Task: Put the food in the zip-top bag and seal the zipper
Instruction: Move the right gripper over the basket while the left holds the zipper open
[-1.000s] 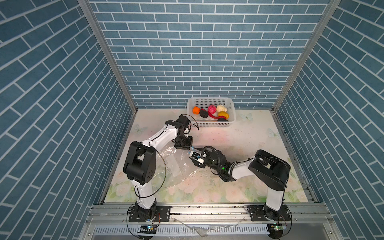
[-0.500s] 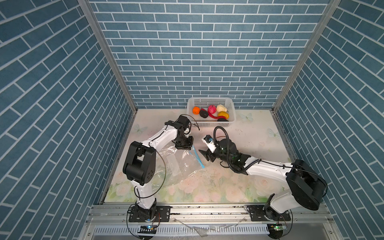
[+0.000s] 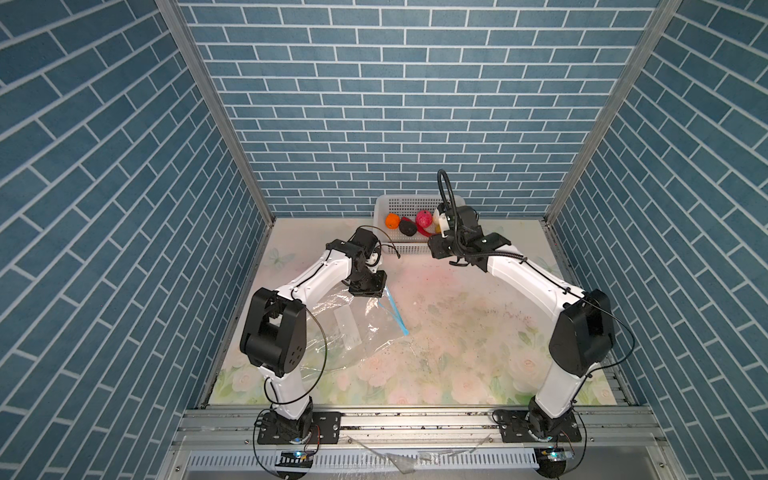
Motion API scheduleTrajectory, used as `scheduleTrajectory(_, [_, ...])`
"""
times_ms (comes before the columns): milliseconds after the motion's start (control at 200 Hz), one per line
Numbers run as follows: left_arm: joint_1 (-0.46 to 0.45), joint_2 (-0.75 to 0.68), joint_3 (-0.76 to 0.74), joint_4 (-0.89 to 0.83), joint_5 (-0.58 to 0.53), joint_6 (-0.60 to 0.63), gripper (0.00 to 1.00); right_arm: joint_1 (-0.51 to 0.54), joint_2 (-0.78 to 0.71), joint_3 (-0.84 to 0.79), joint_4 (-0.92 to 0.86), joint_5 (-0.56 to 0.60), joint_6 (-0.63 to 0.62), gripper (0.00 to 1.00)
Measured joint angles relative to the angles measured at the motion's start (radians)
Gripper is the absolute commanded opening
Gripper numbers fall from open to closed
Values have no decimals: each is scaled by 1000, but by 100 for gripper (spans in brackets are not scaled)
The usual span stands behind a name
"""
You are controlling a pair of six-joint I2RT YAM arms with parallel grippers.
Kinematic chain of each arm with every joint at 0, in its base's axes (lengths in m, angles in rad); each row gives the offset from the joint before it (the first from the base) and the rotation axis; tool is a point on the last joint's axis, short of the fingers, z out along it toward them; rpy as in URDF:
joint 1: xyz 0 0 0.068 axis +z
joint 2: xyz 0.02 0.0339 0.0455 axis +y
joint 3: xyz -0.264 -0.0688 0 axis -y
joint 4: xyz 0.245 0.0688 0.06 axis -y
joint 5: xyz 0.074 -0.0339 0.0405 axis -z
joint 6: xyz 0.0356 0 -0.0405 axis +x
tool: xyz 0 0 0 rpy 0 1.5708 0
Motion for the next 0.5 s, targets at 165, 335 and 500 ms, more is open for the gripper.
scheduleTrajectory(165, [0, 0, 3, -2, 0, 5, 0, -66, 215, 322, -181, 10, 11, 56])
scheduleTrajectory(335, [0, 0, 4, -10, 3, 10, 0, -115, 426, 592, -337, 33, 10, 56])
scheduleTrajectory(500, [0, 0, 5, -13, 3, 15, 0, -148, 563, 755, -478, 28, 11, 57])
